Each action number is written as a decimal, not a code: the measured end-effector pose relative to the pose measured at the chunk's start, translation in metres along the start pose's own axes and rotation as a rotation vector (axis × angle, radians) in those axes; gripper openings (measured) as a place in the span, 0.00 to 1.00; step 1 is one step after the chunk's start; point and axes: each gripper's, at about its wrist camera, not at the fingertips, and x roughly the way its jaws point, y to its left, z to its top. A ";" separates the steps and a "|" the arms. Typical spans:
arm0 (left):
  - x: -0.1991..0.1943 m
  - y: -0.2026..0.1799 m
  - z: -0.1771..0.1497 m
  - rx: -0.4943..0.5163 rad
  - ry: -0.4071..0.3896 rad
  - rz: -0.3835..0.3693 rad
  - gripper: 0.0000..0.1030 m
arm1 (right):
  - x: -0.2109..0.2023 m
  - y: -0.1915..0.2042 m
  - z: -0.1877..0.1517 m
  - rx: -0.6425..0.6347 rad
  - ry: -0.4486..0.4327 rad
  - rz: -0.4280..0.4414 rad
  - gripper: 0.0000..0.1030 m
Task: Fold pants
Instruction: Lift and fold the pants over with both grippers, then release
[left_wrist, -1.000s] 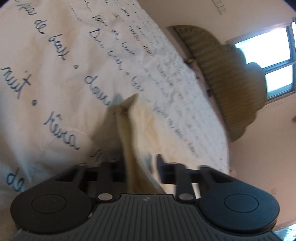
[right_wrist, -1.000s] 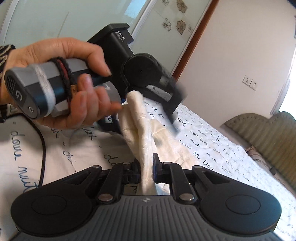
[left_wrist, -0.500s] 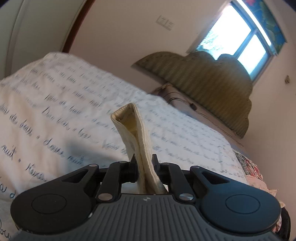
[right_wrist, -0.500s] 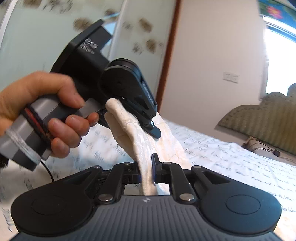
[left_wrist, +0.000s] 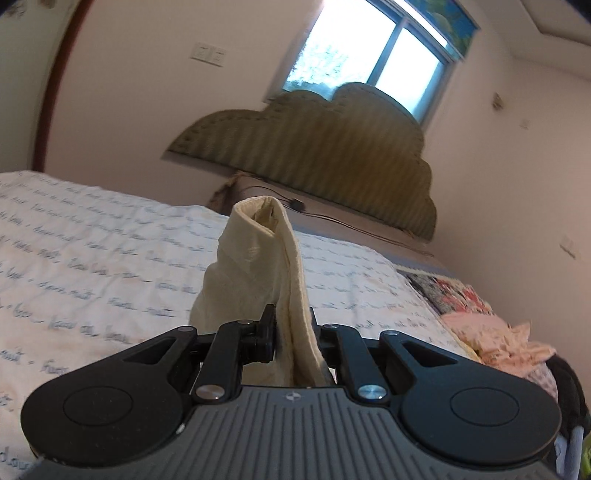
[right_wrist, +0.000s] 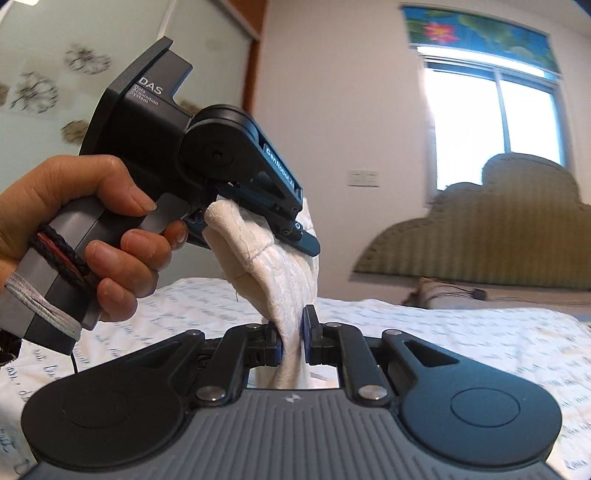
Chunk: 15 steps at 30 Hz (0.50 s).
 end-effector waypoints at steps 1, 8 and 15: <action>0.009 -0.012 -0.003 0.022 0.009 -0.008 0.13 | -0.005 -0.010 -0.001 0.010 -0.001 -0.020 0.10; 0.073 -0.078 -0.030 0.124 0.115 -0.066 0.13 | -0.024 -0.061 -0.012 0.104 0.032 -0.134 0.10; 0.142 -0.117 -0.068 0.196 0.237 -0.094 0.13 | -0.046 -0.104 -0.037 0.298 0.091 -0.205 0.11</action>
